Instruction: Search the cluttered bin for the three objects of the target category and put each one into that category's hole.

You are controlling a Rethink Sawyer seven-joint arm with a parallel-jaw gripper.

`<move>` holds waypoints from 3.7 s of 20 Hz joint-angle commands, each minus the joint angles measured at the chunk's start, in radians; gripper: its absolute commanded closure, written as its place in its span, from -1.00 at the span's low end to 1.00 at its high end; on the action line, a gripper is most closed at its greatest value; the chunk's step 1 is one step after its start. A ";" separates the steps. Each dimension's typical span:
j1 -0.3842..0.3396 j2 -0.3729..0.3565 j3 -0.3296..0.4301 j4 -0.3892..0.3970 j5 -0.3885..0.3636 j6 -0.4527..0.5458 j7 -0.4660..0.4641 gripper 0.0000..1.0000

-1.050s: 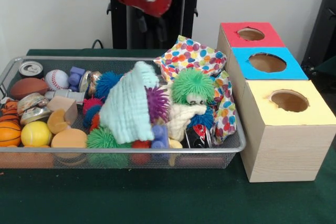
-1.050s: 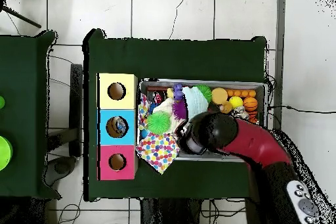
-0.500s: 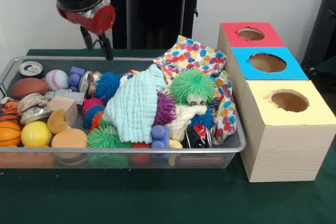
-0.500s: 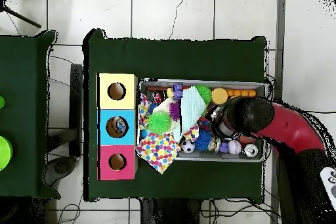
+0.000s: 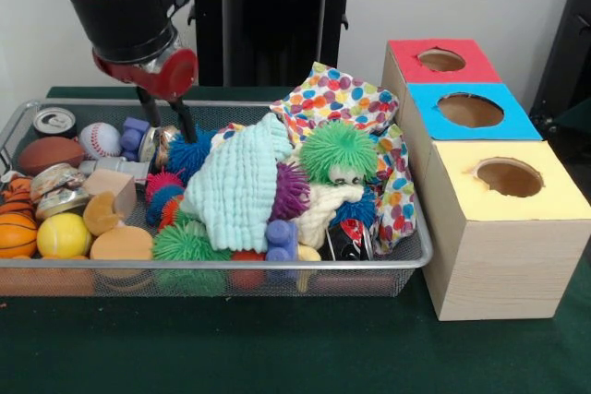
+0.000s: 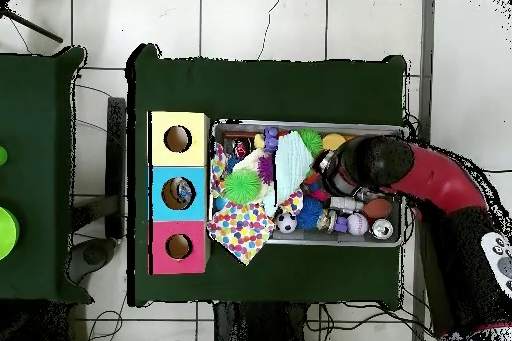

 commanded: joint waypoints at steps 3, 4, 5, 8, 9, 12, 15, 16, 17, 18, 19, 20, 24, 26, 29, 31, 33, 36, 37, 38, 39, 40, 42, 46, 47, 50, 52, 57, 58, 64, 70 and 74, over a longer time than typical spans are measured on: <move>-0.018 0.085 0.114 -0.054 -0.122 -0.045 -0.302 -1.00; -0.021 0.094 0.116 -0.065 -0.133 -0.050 -0.305 -1.00; -0.023 0.102 0.117 -0.075 -0.145 -0.054 -0.308 -1.00; -0.029 0.123 0.125 -0.122 -0.176 -0.020 -0.335 -1.00; -0.032 0.128 0.129 -0.135 -0.185 -0.010 -0.343 -1.00; -0.035 0.141 0.137 -0.154 -0.207 0.000 -0.347 -1.00; -0.042 0.155 0.145 -0.141 -0.225 -0.047 -0.320 -1.00; -0.043 0.158 0.147 -0.133 -0.236 -0.069 -0.305 -1.00; -0.042 0.164 0.146 -0.131 -0.246 -0.088 -0.292 -1.00; -0.040 0.174 0.145 -0.135 -0.255 -0.103 -0.280 -1.00; -0.039 0.185 0.144 -0.139 -0.263 -0.118 -0.268 -1.00; -0.037 0.197 0.141 -0.141 -0.268 -0.127 -0.255 -1.00; -0.033 0.225 0.135 -0.114 -0.282 -0.196 -0.194 -1.00; -0.028 0.236 0.129 -0.082 -0.280 -0.238 -0.145 -1.00; -0.019 0.250 0.119 -0.036 -0.275 -0.314 -0.071 -1.00; -0.012 0.253 0.111 -0.016 -0.258 -0.324 -0.041 -1.00; -0.010 0.259 0.108 0.000 -0.245 -0.344 -0.024 -1.00; -0.014 0.273 0.116 0.023 -0.209 -0.338 -0.014 -1.00; -0.019 0.281 0.123 0.030 -0.196 -0.335 -0.014 -1.00; -0.022 0.287 0.130 0.040 -0.183 -0.332 -0.011 -1.00; -0.022 0.290 0.133 0.049 -0.175 -0.339 -0.003 -1.00; -0.022 0.293 0.136 0.058 -0.166 -0.345 0.006 -1.00; -0.021 0.297 0.139 0.073 -0.150 -0.357 0.020 -1.00; -0.024 0.314 0.147 0.092 -0.125 -0.393 0.012 1.00; -0.027 0.316 0.149 0.095 -0.127 -0.409 0.014 1.00; -0.032 0.320 0.153 0.097 -0.128 -0.435 0.012 1.00; -0.025 0.315 0.148 0.082 -0.130 -0.407 -0.008 1.00; -0.010 0.285 0.132 0.121 -0.108 -0.434 0.050 1.00; -0.009 0.280 0.132 0.132 -0.100 -0.435 0.057 1.00; -0.004 0.198 0.149 0.244 -0.015 -0.402 0.109 1.00; 0.031 0.052 0.154 0.400 0.104 -0.398 0.204 1.00; 0.056 -0.030 0.146 0.469 0.191 -0.368 0.233 1.00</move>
